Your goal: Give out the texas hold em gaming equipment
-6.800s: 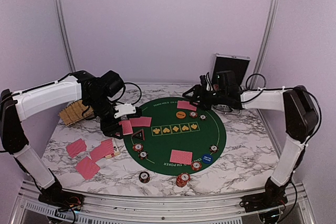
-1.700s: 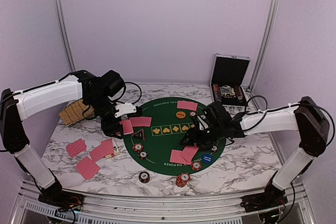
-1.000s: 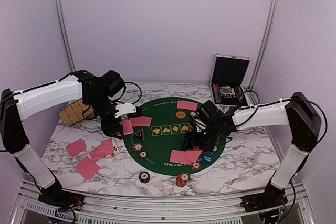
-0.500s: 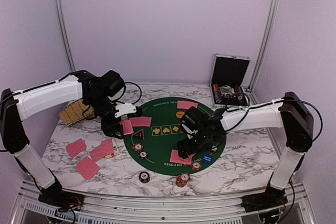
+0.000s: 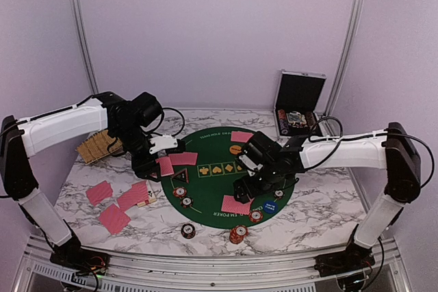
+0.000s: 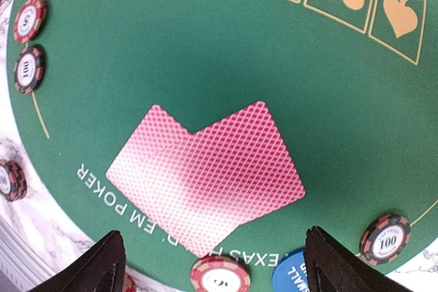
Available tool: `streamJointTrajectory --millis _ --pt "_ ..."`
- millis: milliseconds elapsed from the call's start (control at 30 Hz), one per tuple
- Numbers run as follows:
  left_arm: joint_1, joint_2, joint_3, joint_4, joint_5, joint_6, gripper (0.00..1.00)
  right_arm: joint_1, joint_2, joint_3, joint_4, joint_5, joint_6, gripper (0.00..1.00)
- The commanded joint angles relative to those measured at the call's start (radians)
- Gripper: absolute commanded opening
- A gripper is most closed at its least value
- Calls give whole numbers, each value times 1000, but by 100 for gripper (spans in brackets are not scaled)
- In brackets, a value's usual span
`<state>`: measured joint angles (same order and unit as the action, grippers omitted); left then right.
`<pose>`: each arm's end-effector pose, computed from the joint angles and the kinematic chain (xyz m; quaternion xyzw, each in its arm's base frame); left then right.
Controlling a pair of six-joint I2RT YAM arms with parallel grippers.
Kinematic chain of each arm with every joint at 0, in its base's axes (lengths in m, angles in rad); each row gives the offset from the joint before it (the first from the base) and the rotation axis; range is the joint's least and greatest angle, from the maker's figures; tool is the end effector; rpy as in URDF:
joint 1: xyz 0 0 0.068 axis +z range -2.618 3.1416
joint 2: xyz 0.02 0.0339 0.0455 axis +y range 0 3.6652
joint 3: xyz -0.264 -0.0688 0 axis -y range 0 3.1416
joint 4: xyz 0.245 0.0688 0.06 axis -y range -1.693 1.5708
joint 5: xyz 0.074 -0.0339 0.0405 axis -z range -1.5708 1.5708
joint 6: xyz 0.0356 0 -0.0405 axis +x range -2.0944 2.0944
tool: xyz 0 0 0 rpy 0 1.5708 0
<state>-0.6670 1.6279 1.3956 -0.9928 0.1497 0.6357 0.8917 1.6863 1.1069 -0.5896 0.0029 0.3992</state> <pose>0.2515 -0.2048 0.2763 0.6058 0.7734 -0.0763 0.1703 0.2081 0.2576 0.1909 -0.2386 0.9504 0.1189 0.1603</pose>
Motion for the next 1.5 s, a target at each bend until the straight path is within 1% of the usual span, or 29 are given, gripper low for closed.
streamJointTrajectory --millis 0,67,167,467,633,1000,1267,1367,1467 --pt "1 -14 -6 -38 14 -1 64 -24 -74 -31 -24 -73 -10 86" --pt "1 -7 -1 -39 14 -2 64 -57 -69 -20 -5 -100 8 81" --pt "1 -7 5 -38 12 -2 64 -107 -39 -2 74 -150 29 73" --pt "2 -8 6 -44 4 1 64 -162 145 73 271 -224 54 65" --pt "1 -5 10 -45 7 2 64 -164 200 87 303 -238 62 62" --pt "2 4 11 -44 17 5 64 -162 148 -31 334 -249 90 60" --pt "1 0 7 -44 18 9 64 -142 35 -132 341 -256 141 59" --pt "1 0 8 -44 21 9 64 -137 7 -134 332 -257 152 59" --pt "1 -2 10 -45 19 7 64 -138 -20 -97 313 -252 156 59"
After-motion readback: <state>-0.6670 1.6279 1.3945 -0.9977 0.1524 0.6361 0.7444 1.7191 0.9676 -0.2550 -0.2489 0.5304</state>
